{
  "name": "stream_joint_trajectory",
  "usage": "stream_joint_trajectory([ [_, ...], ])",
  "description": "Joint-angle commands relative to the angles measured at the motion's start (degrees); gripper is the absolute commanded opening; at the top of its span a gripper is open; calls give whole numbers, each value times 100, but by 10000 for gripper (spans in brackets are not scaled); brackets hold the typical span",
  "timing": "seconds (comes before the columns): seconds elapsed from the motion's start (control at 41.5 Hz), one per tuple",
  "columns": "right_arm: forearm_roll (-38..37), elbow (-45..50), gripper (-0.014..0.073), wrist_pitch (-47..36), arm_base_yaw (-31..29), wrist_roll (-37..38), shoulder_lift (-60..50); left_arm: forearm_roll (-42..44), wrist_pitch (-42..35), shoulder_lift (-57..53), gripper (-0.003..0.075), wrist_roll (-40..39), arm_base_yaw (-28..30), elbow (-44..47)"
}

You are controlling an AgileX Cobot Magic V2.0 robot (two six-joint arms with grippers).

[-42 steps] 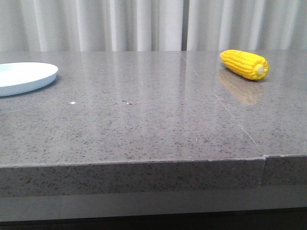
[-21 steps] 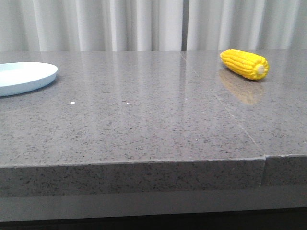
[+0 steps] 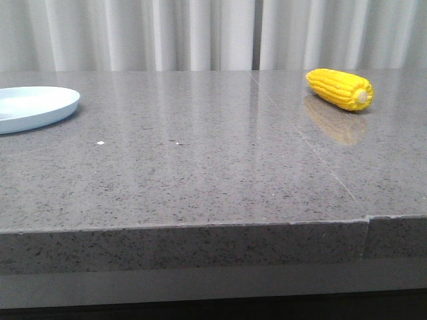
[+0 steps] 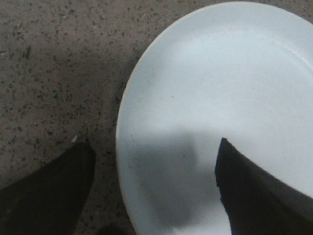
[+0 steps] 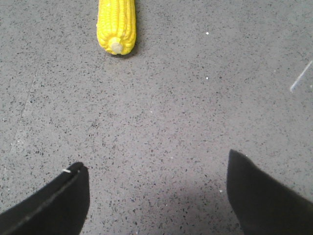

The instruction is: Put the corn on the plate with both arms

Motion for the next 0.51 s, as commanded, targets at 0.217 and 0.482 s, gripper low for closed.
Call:
stream_joint_trajectory([
  [0.217,-56,-198,602,-339,-14,-46,-10,-135,-43,1,202,17,1,-223],
  [0.482,-56,-198,602,-339,-14,-46,-10,-56,-93,-75,-20,17,1,-228],
])
